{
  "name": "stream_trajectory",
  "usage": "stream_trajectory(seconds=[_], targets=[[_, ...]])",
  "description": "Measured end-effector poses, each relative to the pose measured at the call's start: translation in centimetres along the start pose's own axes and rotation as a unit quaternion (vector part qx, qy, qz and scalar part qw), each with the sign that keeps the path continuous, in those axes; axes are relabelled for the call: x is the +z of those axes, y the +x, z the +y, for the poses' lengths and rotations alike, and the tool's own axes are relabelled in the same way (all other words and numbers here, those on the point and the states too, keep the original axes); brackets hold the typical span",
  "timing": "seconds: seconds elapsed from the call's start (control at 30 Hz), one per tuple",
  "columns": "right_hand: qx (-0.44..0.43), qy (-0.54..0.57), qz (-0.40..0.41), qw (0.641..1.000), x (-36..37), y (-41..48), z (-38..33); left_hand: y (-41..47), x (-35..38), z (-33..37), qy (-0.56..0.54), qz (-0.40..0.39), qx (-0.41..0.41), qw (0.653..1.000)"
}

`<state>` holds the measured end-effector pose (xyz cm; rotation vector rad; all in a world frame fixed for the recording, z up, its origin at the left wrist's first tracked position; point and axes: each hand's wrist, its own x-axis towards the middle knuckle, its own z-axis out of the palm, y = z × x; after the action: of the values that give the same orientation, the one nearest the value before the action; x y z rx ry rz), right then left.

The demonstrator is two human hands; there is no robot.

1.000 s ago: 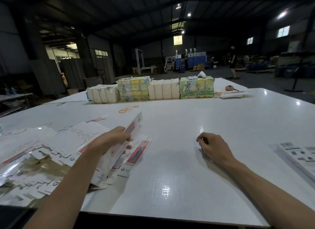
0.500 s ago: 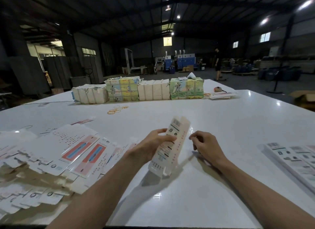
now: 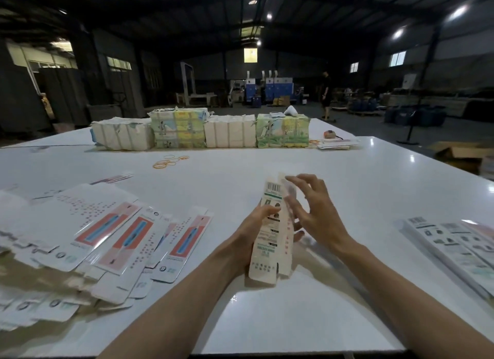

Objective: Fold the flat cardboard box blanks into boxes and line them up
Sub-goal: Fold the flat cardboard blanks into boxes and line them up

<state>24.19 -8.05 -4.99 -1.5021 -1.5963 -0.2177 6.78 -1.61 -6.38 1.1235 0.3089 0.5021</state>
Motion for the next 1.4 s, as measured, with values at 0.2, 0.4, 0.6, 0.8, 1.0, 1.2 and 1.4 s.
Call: stream_trajectory(seconds=[0.2, 0.4, 0.6, 0.8, 1.0, 1.2, 1.4], targets=[[-0.027, -0.077, -0.046, 0.996, -0.6, 1.2, -0.8, 0.0, 0.8, 0.3, 0.021, -0.034, 0.011, 0.999], [0.028, 0.071, -0.045, 0.996, -1.0, 3.0, -1.4, 0.6, 0.2, 0.0, -0.015, -0.013, 0.003, 1.0], [0.086, 0.156, -0.074, 0.981, -0.4, 3.2, -1.0, 0.6, 0.1, 0.0, -0.021, -0.011, -0.031, 0.999], [0.143, 0.192, -0.127, 0.963, -2.1, 3.8, -0.1, 1.3, -0.6, -0.1, 0.024, -0.039, -0.042, 0.998], [0.168, 0.247, -0.124, 0.946, -2.3, 3.5, 0.1, 1.6, -0.5, 0.0, 0.034, -0.098, -0.051, 0.993], [0.17, 0.336, -0.114, 0.919, -2.7, 3.1, -0.6, 1.4, 0.5, 0.7, 0.034, -0.106, -0.037, 0.993], [0.158, 0.402, -0.112, 0.895, -3.2, 3.1, -1.5, 0.9, 0.8, 1.2, 0.076, -0.081, -0.033, 0.993]])
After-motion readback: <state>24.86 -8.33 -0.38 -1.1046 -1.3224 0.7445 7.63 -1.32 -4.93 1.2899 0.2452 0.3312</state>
